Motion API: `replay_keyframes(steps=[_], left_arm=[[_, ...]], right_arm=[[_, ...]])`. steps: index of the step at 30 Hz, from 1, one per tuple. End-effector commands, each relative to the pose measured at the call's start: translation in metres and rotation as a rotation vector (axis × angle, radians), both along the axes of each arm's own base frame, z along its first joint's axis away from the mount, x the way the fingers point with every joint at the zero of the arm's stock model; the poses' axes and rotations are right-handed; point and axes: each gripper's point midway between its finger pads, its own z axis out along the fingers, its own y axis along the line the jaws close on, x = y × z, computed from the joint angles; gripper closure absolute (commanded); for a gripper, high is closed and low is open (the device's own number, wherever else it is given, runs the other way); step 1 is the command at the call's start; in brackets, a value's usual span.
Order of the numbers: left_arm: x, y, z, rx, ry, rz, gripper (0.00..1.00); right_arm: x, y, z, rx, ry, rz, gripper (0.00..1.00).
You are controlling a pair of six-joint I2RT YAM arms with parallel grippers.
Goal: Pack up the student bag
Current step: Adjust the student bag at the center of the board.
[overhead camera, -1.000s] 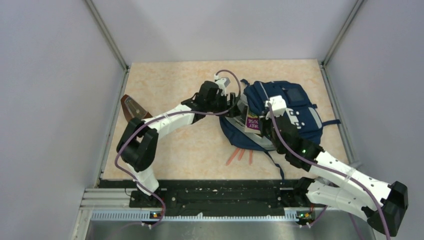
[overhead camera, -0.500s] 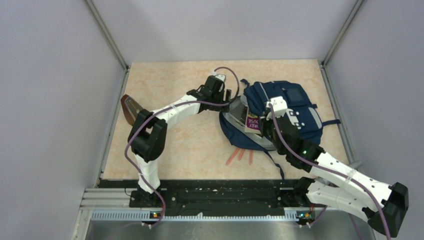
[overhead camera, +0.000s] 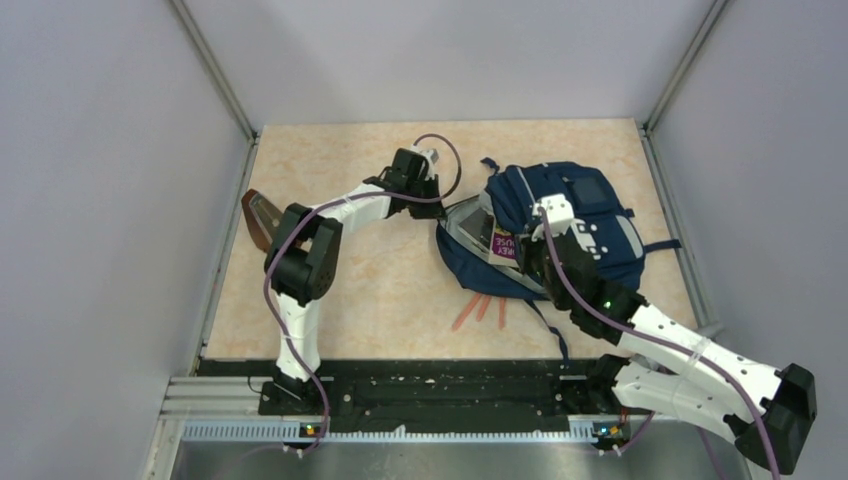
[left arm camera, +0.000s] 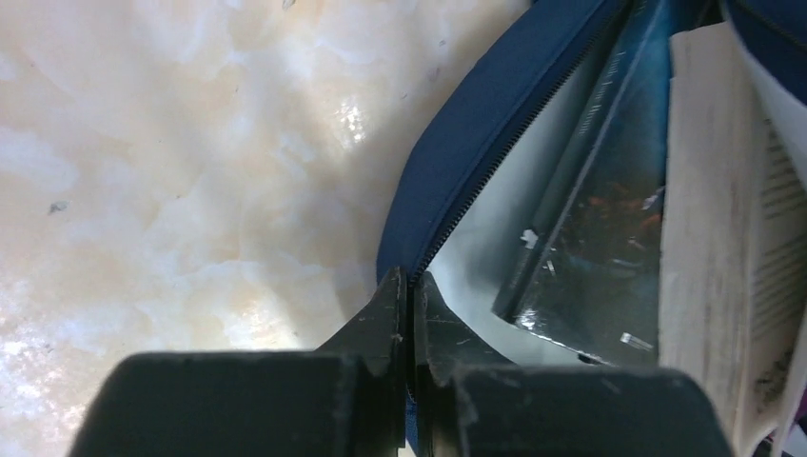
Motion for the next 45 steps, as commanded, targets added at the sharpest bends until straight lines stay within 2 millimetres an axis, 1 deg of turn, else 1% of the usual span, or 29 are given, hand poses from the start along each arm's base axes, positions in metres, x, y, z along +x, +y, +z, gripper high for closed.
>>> replay_keyframes(steps=[1, 4, 7, 9, 10, 14, 15, 16, 18, 22, 24, 26, 28, 29, 31, 32, 34, 37, 39, 41, 43, 45], left_arm=[[0.022, -0.007, 0.053, -0.125, -0.135, -0.007, 1.0], [0.029, 0.0, 0.077, -0.119, -0.217, 0.025, 1.0], [0.04, 0.013, 0.097, -0.105, -0.295, 0.094, 1.0], [0.045, 0.023, 0.109, -0.128, -0.322, 0.128, 1.0], [0.048, 0.025, 0.121, -0.164, -0.35, 0.14, 1.0], [0.054, 0.044, 0.153, -0.242, -0.42, 0.21, 1.0], [0.054, 0.051, 0.163, -0.247, -0.45, 0.233, 1.0], [0.053, 0.058, 0.167, -0.251, -0.467, 0.253, 1.0], [0.051, 0.072, 0.173, -0.26, -0.489, 0.291, 1.0], [0.034, 0.101, 0.165, -0.23, -0.507, 0.366, 1.0], [0.021, 0.114, 0.163, -0.207, -0.518, 0.398, 1.0], [0.002, 0.125, 0.16, -0.2, -0.516, 0.424, 1.0], [-0.018, 0.128, 0.158, -0.225, -0.505, 0.424, 1.0], [-0.029, 0.127, 0.154, -0.24, -0.492, 0.416, 1.0], [-0.053, 0.126, 0.154, -0.268, -0.486, 0.407, 1.0], [-0.064, 0.124, 0.151, -0.265, -0.482, 0.407, 1.0], [-0.085, 0.117, 0.151, -0.258, -0.5, 0.399, 1.0], [-0.11, 0.099, 0.148, -0.272, -0.484, 0.363, 1.0], [-0.121, 0.086, 0.146, -0.287, -0.463, 0.331, 1.0], [-0.128, 0.071, 0.145, -0.308, -0.441, 0.292, 1.0], [-0.133, 0.057, 0.144, -0.323, -0.419, 0.256, 1.0], [-0.138, 0.038, 0.144, -0.34, -0.401, 0.212, 1.0]], right_arm=[[0.015, 0.011, 0.051, 0.172, -0.1, 0.011, 1.0], [0.028, 0.002, 0.056, 0.202, -0.107, -0.008, 1.0], [0.045, -0.007, 0.064, 0.192, -0.126, -0.044, 1.0], [0.059, -0.011, 0.073, 0.184, -0.139, -0.061, 1.0], [0.066, -0.012, 0.079, 0.186, -0.148, -0.061, 1.0], [0.097, -0.008, 0.098, 0.158, -0.183, -0.07, 1.0], [0.105, -0.005, 0.1, 0.145, -0.185, -0.064, 1.0], [0.116, 0.003, 0.099, 0.125, -0.19, -0.049, 1.0], [0.131, 0.017, 0.099, 0.113, -0.201, -0.015, 1.0], [0.154, 0.055, 0.092, 0.125, -0.212, 0.104, 1.0], [0.163, 0.073, 0.086, 0.141, -0.204, 0.158, 1.0], [0.171, 0.091, 0.079, 0.147, -0.186, 0.212, 1.0], [0.177, 0.108, 0.07, 0.131, -0.165, 0.248, 1.0], [0.18, 0.116, 0.064, 0.119, -0.154, 0.259, 1.0], [0.186, 0.131, 0.051, 0.094, -0.137, 0.282, 1.0], [0.187, 0.138, 0.045, 0.082, -0.129, 0.294, 1.0], [0.189, 0.149, 0.033, 0.061, -0.114, 0.313, 1.0], [0.193, 0.16, 0.017, 0.045, -0.084, 0.333, 1.0], [0.195, 0.164, 0.01, 0.041, -0.069, 0.341, 1.0], [0.196, 0.166, 0.004, 0.035, -0.051, 0.346, 1.0], [0.196, 0.165, 0.0, 0.033, -0.038, 0.336, 1.0], [0.193, 0.16, 0.002, 0.036, -0.035, 0.321, 1.0]])
